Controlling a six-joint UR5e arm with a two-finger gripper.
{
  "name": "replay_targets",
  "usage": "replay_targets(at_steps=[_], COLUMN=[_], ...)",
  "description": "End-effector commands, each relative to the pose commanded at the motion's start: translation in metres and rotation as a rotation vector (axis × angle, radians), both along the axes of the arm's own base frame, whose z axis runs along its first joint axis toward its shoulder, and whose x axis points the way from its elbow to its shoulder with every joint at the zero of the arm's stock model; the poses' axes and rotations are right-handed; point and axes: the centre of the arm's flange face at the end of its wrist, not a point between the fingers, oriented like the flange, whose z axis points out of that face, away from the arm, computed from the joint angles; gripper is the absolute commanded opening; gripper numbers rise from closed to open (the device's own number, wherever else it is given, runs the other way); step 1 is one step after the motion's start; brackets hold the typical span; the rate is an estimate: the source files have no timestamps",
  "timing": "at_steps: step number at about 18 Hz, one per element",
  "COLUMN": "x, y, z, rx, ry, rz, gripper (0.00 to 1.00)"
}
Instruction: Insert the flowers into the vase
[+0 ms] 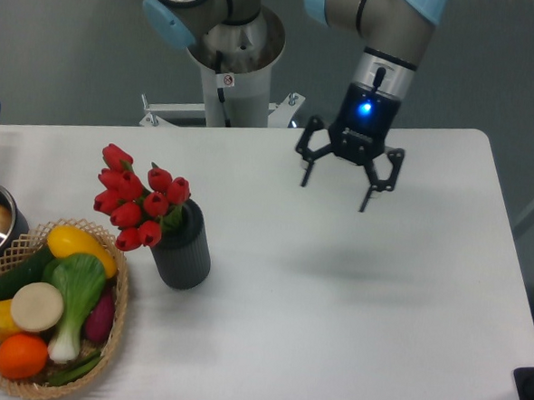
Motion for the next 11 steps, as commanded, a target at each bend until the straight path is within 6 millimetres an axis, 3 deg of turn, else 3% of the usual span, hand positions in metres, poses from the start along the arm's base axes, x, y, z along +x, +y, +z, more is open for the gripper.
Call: replay_targets(at_steps=[3,5,11], x=[-0.013,-0.021,-0.034], y=[-0.017,-0.020,-0.030], z=[-0.008,-0.032,-0.059], rx=[-0.135,-0.216,-0.363], ry=[0.047,0.061,0.078], rz=[0.024,-0.046,-0.097], gripper=[1.00,1.00,1.00])
